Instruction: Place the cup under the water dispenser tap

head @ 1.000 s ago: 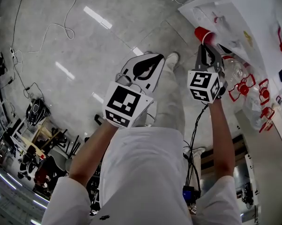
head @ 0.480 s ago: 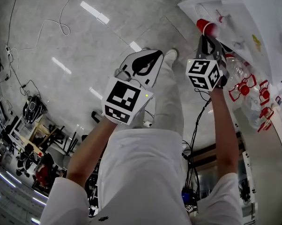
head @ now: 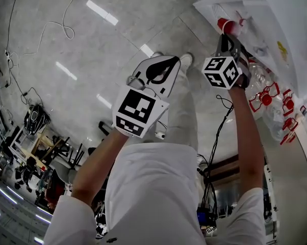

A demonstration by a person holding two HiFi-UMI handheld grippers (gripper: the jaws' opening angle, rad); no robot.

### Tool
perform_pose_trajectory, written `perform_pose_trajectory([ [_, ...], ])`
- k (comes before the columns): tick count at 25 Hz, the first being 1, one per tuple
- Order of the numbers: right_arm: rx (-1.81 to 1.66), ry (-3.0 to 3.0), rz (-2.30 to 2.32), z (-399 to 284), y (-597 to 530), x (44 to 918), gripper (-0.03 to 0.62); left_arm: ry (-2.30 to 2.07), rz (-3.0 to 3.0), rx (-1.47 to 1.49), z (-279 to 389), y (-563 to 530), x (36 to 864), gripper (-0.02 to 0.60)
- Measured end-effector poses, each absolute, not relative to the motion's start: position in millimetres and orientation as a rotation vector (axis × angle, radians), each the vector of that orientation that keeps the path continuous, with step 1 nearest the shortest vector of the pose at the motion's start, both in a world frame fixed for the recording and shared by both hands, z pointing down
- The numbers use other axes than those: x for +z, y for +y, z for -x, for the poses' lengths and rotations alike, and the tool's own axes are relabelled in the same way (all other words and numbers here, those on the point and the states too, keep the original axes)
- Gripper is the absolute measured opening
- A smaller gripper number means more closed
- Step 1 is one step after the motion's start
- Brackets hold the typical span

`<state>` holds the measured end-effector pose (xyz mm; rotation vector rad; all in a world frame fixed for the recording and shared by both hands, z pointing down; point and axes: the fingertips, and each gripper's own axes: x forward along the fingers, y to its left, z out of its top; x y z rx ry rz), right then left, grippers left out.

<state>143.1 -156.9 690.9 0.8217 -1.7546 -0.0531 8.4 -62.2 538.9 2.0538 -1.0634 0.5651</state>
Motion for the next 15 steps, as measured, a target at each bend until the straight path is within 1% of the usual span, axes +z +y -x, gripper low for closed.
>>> perform_pose_trajectory([
  [15,-0.119,-1.639,-0.719,-150.6,-174.8,735.8,0.021,-1.074,-2.019,0.571,-0.4,-56.1,555.0,0.000],
])
